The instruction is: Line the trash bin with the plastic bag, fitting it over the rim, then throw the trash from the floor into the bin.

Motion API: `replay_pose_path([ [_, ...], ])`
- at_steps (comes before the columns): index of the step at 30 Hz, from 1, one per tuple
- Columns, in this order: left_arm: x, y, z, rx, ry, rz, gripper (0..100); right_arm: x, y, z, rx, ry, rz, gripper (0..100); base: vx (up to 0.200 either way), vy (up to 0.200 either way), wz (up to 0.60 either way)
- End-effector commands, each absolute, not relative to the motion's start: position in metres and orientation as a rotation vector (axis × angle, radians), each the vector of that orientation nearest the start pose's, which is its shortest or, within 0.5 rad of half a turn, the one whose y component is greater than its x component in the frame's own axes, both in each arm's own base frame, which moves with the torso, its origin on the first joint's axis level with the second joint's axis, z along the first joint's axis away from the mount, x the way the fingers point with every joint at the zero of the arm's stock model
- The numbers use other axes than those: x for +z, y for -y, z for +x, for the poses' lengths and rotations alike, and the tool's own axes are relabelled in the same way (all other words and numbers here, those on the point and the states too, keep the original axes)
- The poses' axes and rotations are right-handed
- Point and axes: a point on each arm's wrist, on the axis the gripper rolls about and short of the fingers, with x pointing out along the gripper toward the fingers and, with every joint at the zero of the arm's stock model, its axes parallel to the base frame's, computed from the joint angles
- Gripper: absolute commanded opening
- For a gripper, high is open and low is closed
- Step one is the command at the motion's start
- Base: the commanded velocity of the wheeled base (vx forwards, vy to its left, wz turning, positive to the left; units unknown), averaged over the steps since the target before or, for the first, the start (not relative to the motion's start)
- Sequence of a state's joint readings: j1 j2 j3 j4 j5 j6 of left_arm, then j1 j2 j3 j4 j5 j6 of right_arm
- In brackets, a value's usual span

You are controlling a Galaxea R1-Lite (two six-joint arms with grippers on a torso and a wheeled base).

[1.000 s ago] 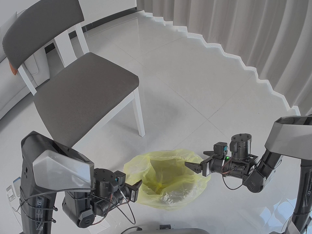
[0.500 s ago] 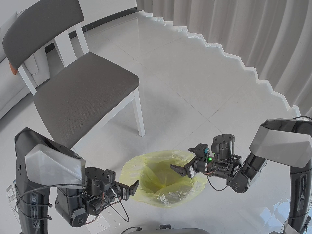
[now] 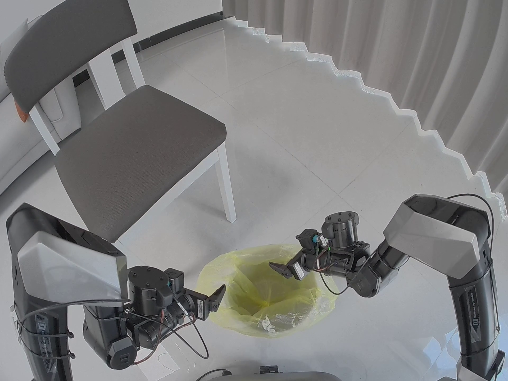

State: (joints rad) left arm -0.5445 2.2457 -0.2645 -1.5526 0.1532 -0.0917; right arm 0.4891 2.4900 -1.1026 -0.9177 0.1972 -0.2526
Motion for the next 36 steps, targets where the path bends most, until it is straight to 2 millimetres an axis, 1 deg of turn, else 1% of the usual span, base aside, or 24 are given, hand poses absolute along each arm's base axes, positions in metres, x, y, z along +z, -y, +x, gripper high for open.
replay_pose_path([
  [1,0.010,0.144,0.240,-0.368,-0.383,0.046,100,-0.030,-0.217,0.396,0.738,-0.375,-0.325,100,0.000,0.000,0.00],
  [2,0.010,0.144,0.239,-0.362,-0.385,0.048,100,-0.028,-0.218,0.397,0.740,-0.360,-0.337,100,0.000,0.000,0.00],
  [3,0.009,0.143,0.238,-0.359,-0.388,0.048,100,-0.027,-0.219,0.398,0.742,-0.352,-0.345,0,0.000,0.000,0.00],
  [7,0.008,0.142,0.236,-0.359,-0.398,0.051,100,-0.022,-0.223,0.395,0.752,-0.337,-0.350,0,0.000,0.000,0.00],
  [9,0.008,0.143,0.236,-0.358,-0.399,0.047,100,-0.016,-0.224,0.395,0.754,-0.324,-0.349,0,0.000,0.000,0.00],
  [11,0.008,0.144,0.235,-0.363,-0.399,0.048,100,-0.009,-0.225,0.396,0.754,-0.312,-0.349,0,0.000,0.000,0.00],
  [16,0.008,0.145,0.234,-0.362,-0.402,0.051,100,-0.003,-0.227,0.401,0.751,-0.295,-0.347,0,0.000,0.000,0.00],
  [20,0.008,0.145,0.233,-0.357,-0.404,0.041,100,0.009,-0.230,0.414,0.743,-0.285,-0.350,0,0.000,0.000,0.00],
  [22,0.008,0.145,0.233,-0.358,-0.404,0.042,100,0.011,-0.232,0.417,0.744,-0.288,-0.350,0,0.000,0.000,0.00],
  [23,0.008,0.145,0.232,-0.350,-0.405,0.042,100,0.015,-0.234,0.422,0.742,-0.281,-0.351,0,0.000,0.000,0.00],
  [26,0.007,0.144,0.230,-0.344,-0.416,0.039,100,0.020,-0.236,0.427,0.741,-0.262,-0.354,0,0.000,0.000,0.00],
  [29,0.005,0.144,0.230,-0.340,-0.425,0.031,100,0.014,-0.239,0.430,0.744,-0.276,-0.364,0,0.000,0.000,0.00],
  [33,0.004,0.144,0.230,-0.341,-0.427,0.030,100,-0.005,-0.237,0.436,0.745,-0.321,-0.385,0,0.000,0.000,0.00],
  [35,0.004,0.144,0.230,-0.341,-0.427,0.030,100,-0.009,-0.237,0.436,0.746,-0.327,-0.386,0,0.000,0.000,0.00],
  [36,0.004,0.144,0.231,-0.340,-0.424,0.029,100,-0.017,-0.237,0.436,0.748,-0.342,-0.389,0,0.000,0.000,0.00],
])
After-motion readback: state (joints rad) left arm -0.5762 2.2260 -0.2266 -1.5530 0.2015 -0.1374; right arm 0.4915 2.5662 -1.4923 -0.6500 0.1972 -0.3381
